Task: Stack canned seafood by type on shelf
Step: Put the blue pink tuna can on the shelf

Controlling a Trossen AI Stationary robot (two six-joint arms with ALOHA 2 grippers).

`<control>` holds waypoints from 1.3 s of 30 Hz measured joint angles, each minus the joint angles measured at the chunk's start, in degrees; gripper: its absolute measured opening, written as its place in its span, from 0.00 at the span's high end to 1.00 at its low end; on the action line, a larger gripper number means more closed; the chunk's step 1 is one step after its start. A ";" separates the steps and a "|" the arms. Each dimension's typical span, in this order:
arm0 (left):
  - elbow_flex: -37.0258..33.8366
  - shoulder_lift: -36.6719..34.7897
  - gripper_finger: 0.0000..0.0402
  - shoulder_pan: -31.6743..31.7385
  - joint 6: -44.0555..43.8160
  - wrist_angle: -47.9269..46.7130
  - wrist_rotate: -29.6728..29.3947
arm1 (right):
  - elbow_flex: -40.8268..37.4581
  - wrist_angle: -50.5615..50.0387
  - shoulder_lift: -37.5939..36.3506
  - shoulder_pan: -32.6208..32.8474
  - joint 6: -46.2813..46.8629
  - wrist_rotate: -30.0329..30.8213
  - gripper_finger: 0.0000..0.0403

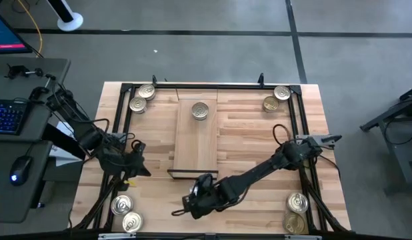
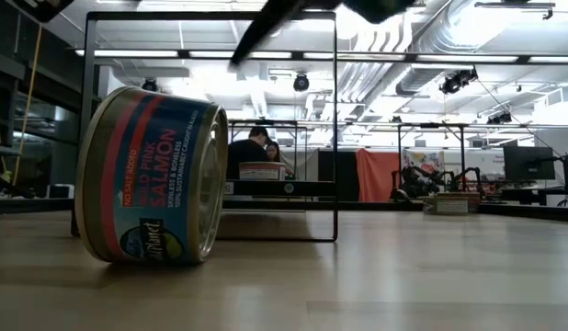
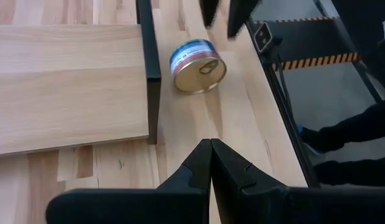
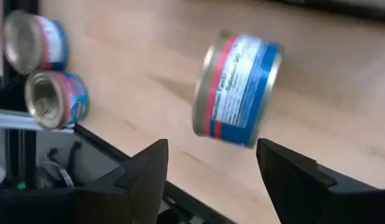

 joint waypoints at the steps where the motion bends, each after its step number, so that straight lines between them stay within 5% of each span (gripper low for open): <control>1: 0.00 0.02 1.00 -0.02 -0.34 0.02 -0.02 | -1.08 0.70 0.02 -0.04 0.74 0.06 0.41; 12: 0.00 0.02 1.00 0.00 -2.05 0.40 -0.11 | -3.25 1.82 -0.16 -0.68 1.11 6.61 0.41; 21: 0.02 4.25 1.00 -0.02 -8.47 5.50 -1.39 | -3.25 -1.07 -0.04 -0.78 0.18 6.36 0.41; 32: 0.02 25.52 1.00 -5.44 -9.30 24.35 -2.24 | -3.25 -0.99 0.11 -0.61 -9.05 7.35 0.41; 39: 0.04 41.63 1.00 -3.70 0.59 44.02 -5.02 | -3.25 -4.89 -1.67 1.27 -15.79 7.59 0.41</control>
